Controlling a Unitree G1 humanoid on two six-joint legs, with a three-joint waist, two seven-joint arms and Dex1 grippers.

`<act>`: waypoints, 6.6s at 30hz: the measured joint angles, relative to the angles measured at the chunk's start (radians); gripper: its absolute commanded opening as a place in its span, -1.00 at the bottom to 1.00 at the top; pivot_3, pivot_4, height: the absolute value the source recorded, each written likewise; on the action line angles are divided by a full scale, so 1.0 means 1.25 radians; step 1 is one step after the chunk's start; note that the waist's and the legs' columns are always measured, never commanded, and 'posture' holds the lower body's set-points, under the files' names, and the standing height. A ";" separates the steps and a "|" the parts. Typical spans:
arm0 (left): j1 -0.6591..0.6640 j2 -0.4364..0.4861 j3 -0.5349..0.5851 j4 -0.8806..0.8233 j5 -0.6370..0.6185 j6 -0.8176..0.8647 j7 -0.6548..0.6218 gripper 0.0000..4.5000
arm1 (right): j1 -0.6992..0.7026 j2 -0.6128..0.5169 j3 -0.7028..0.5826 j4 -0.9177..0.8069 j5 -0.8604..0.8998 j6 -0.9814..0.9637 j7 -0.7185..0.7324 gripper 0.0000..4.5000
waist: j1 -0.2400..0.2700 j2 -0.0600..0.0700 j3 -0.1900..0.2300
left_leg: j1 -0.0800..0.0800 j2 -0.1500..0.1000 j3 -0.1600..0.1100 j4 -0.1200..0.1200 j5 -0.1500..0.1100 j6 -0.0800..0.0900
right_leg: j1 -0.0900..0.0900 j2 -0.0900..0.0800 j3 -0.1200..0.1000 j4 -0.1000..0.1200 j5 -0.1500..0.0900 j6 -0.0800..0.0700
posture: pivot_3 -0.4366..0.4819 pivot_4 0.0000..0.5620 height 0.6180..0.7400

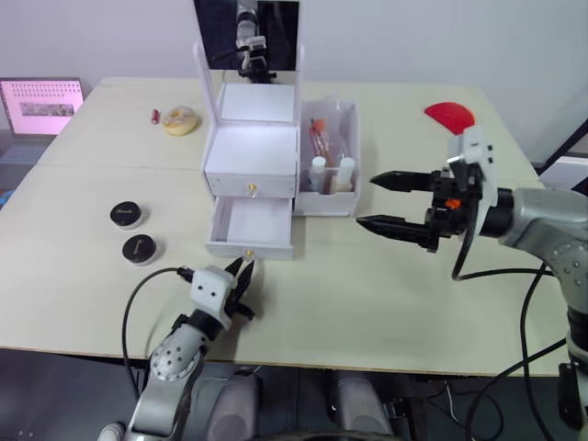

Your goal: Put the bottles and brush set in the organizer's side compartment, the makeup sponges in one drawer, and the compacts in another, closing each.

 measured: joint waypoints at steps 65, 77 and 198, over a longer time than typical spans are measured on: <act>0.324 0.336 0.708 -0.013 -0.452 0.219 -0.331 0.96 | 0.278 -0.023 -0.248 0.166 -0.028 -0.175 0.145 1.00 | -0.005 0.002 0.000 | -0.012 0.000 0.002 0.001 0.000 0.000 | -0.010 -0.001 -0.001 -0.004 0.001 -0.002 | -0.05 -0.47 0.99; 0.132 0.571 0.870 0.503 -0.439 0.211 -0.507 0.96 | 0.500 -0.077 -0.442 0.460 -0.153 -0.367 0.275 1.00 | -0.023 0.001 -0.003 | -0.011 0.001 0.002 0.000 0.000 0.000 | -0.011 -0.001 -0.001 -0.002 0.001 -0.002 | -0.05 -0.47 0.99; -0.680 0.542 -0.027 0.347 -0.168 0.435 -0.744 0.18 | 0.097 0.135 0.058 -0.199 0.076 -0.051 -0.210 1.00 | -0.023 -0.002 -0.004 | -0.009 0.006 0.000 0.002 0.001 0.000 | -0.013 0.007 0.001 0.008 0.005 -0.007 | -0.05 -0.47 0.99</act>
